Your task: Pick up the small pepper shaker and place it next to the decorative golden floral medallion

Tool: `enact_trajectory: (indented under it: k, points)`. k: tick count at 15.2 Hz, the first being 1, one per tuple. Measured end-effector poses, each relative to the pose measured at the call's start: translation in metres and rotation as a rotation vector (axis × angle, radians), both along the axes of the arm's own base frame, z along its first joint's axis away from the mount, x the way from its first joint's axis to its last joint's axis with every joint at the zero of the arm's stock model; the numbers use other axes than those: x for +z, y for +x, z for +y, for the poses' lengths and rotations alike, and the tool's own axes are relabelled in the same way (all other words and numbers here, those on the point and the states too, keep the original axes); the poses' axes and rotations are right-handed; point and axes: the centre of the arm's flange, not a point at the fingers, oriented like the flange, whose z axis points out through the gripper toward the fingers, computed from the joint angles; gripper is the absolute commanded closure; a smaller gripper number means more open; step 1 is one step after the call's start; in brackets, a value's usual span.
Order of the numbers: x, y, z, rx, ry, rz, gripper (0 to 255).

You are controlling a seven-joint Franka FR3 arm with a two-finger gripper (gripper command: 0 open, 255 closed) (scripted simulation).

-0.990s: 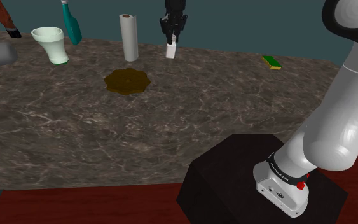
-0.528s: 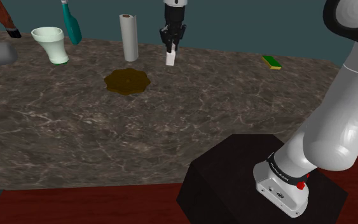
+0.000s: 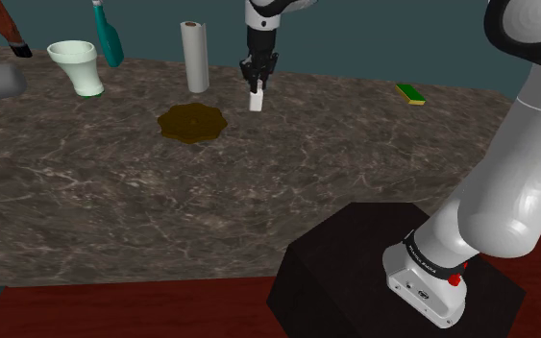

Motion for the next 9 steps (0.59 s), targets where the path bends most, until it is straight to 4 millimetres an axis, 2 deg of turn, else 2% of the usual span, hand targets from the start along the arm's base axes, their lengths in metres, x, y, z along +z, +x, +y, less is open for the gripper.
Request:
enact_trajectory:
  k: [2, 8, 9]
  points:
    - [-0.0105, 0.0, -0.0008, 0.0, 0.0, 0.0, 255]
    - [-0.0126, -0.0002, -0.001, 0.0, 0.0, -0.001, 255]
    - [-0.0126, -0.0002, -0.001, 0.0, 0.0, -0.001, 0]
